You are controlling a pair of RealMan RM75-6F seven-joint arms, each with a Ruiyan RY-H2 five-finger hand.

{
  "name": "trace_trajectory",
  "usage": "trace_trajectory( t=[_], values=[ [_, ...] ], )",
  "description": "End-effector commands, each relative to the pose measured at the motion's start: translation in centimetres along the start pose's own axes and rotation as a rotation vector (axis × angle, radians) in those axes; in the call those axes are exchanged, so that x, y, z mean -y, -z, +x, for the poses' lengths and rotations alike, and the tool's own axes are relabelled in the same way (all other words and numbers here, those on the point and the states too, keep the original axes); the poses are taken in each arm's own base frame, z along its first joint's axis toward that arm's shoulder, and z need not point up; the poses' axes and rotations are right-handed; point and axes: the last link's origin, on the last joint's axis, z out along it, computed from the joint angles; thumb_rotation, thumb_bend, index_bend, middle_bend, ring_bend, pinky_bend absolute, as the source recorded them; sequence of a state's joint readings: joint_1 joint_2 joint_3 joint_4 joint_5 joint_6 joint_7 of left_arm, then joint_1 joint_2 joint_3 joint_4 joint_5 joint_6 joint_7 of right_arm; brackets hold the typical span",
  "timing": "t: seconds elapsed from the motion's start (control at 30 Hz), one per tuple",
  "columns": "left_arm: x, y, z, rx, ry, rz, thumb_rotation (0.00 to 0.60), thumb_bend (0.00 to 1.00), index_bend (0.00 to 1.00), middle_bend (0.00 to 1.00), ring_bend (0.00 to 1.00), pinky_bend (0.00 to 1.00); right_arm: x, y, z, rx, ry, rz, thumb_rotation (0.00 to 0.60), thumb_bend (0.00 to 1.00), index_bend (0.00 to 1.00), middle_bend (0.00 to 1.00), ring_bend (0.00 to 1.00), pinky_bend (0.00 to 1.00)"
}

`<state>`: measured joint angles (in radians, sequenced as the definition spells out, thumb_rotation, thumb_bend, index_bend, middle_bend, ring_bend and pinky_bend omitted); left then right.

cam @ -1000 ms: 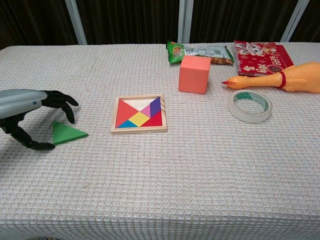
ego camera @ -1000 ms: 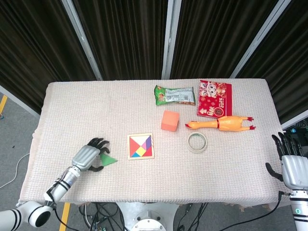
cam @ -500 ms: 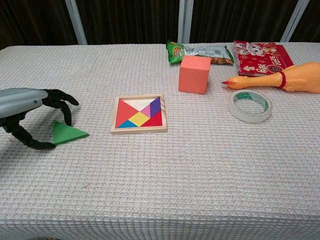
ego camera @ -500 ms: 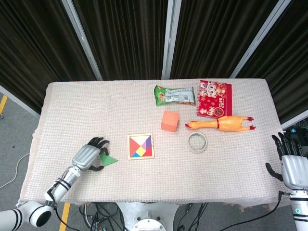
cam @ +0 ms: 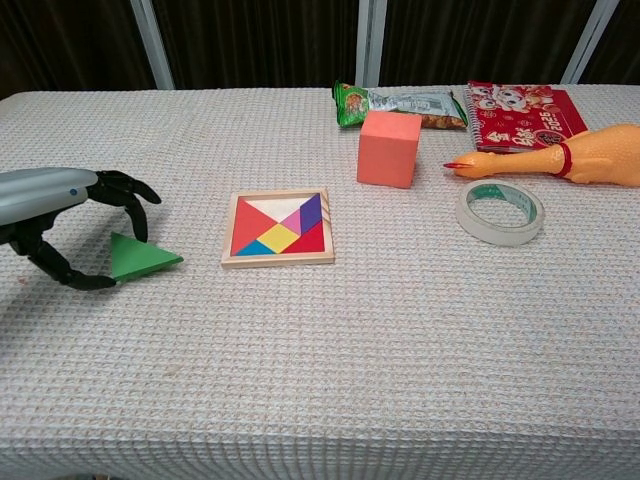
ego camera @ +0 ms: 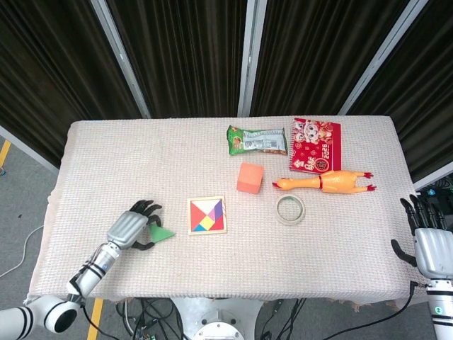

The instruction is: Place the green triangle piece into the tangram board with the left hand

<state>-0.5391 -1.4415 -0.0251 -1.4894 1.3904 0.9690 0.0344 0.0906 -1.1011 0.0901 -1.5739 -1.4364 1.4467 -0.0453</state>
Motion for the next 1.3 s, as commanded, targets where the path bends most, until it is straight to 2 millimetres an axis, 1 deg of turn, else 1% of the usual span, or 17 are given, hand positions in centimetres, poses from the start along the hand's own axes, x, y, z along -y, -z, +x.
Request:
trace_trajectory(
  t=[0.03, 0.17, 0.3, 0.53, 0.73, 1.07, 1.3],
  values=[
    [-0.3, -0.7, 0.7, 0.004, 0.048, 0.003, 0.6, 0.22, 0.48, 0.12, 0.0, 0.07, 0.1, 0.0, 0.2, -0.008, -0.002, 0.003, 0.6, 0.21, 0.0, 0.0, 0.0, 0.0],
    [-0.8, -1.6, 1.9, -0.011, 0.065, 0.015, 0.6, 0.22, 0.48, 0.12, 0.0, 0.07, 0.1, 0.0, 0.4, -0.016, -0.007, 0.003, 0.6, 0.2, 0.0, 0.0, 0.0, 0.0],
    [-1.9, -2.2, 2.7, -0.021, 0.081, 0.035, 0.6, 0.22, 0.48, 0.12, 0.0, 0.07, 0.1, -0.1, 0.6, -0.017, -0.012, 0.003, 0.6, 0.2, 0.0, 0.0, 0.0, 0.0],
    [-3.3, -3.7, 3.4, -0.047, 0.089, 0.09, 0.6, 0.22, 0.5, 0.13, 0.0, 0.06, 0.3, -0.3, 0.9, -0.023, -0.02, 0.012, 0.6, 0.2, 0.0, 0.0, 0.0, 0.0],
    [-5.0, -4.8, 3.6, -0.05, 0.136, 0.15, 0.6, 0.26, 0.52, 0.14, 0.0, 0.06, 0.4, -0.3, 1.0, -0.028, -0.028, 0.016, 0.6, 0.2, 0.0, 0.0, 0.0, 0.0],
    [-7.7, -6.2, 3.9, -0.055, 0.164, 0.235, 0.6, 0.28, 0.52, 0.15, 0.0, 0.05, 0.0, -0.1, 1.2, -0.033, -0.032, 0.011, 0.6, 0.2, 0.0, 0.0, 0.0, 0.0],
    [-9.5, -7.4, 3.4, -0.058, 0.193, 0.273, 0.6, 0.28, 0.53, 0.15, 0.0, 0.05, -0.2, -0.1, 1.1, -0.031, -0.036, 0.003, 0.6, 0.21, 0.0, 0.0, 0.0, 0.0]
  ],
)
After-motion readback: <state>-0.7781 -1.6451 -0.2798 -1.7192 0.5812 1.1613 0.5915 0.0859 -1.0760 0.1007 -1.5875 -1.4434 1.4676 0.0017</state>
